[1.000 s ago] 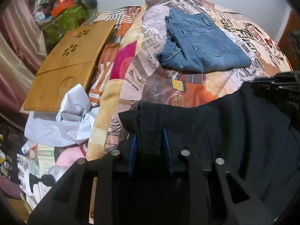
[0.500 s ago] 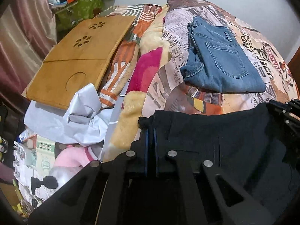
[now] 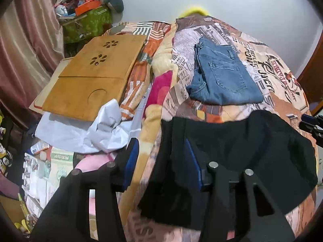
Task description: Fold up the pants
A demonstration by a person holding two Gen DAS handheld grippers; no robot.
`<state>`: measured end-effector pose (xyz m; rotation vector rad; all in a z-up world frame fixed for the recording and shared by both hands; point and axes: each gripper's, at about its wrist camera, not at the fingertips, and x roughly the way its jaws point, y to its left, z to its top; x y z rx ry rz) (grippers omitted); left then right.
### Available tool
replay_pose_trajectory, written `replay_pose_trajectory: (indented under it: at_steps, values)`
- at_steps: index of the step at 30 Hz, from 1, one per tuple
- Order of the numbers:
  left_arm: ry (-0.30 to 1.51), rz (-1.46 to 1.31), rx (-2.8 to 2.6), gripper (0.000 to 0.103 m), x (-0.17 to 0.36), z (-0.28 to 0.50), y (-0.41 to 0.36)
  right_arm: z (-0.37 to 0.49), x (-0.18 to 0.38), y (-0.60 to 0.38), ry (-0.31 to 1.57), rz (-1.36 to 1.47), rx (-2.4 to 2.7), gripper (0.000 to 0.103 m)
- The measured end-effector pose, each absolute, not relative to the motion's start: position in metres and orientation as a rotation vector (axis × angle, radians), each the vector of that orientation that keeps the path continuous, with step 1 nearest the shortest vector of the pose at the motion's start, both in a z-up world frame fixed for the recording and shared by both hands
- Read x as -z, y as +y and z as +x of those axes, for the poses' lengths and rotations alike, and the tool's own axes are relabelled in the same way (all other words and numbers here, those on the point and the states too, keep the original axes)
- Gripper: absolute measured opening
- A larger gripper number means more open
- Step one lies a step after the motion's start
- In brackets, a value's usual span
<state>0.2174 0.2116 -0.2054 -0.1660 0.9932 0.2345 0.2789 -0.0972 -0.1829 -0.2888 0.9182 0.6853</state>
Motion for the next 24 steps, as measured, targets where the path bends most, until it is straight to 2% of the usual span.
replay_pose_trajectory:
  at_steps: [4, 11, 14, 15, 16, 17, 24]
  values:
    - [1.018, -0.174, -0.237, 0.049, 0.209, 0.193, 0.209, 0.250, 0.174, -0.131, 0.922, -0.252, -0.680, 0.038]
    - [1.133, -0.259, -0.242, 0.051, 0.249, 0.165, 0.206, 0.207, 0.183, -0.177, 0.962, -0.188, -0.654, 0.039]
    - [1.171, -0.312, -0.232, 0.051, 0.272, 0.158, 0.201, 0.193, 0.193, -0.187, 1.001, -0.160, -0.654, 0.044]
    - [1.175, -0.317, -0.238, 0.050, 0.278, 0.157, 0.198, 0.187, 0.198, -0.189, 1.013, -0.157, -0.652, 0.046]
    - [1.167, -0.305, -0.256, 0.040, 0.282, 0.157, 0.195, 0.184, 0.202, -0.190, 1.023, -0.157, -0.652, 0.046]
    - [1.159, -0.287, -0.261, 0.036, 0.284, 0.156, 0.191, 0.181, 0.205, -0.190, 1.034, -0.158, -0.652, 0.046]
    - [1.166, -0.191, -0.298, 0.035, 0.269, 0.159, 0.178, 0.158, 0.211, -0.185, 1.027, -0.208, -0.661, 0.046]
